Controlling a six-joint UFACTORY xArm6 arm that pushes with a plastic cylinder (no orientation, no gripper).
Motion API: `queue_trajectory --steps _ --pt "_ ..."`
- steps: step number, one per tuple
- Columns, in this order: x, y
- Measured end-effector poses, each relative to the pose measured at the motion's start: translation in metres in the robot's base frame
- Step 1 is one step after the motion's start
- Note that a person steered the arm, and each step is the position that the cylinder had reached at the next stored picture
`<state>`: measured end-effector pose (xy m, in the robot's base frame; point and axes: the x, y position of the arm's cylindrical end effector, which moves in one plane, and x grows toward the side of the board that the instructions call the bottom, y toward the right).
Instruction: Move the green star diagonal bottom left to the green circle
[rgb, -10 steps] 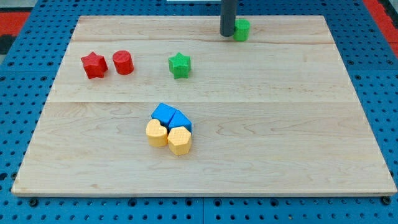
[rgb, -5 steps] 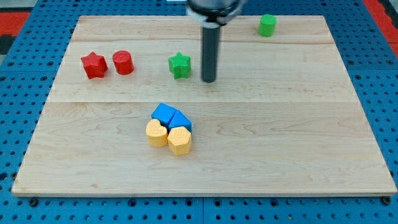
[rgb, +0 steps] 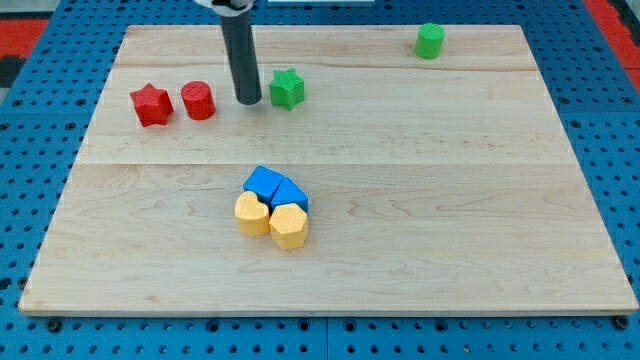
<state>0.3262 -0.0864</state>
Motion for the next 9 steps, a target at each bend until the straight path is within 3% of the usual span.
queue_trajectory --steps 2,4,6,7,9 --pt "-0.015 0.073" --pt "0.014 0.066" --pt "0.011 0.118" --pt "0.011 0.101" --pt "0.046 -0.008"
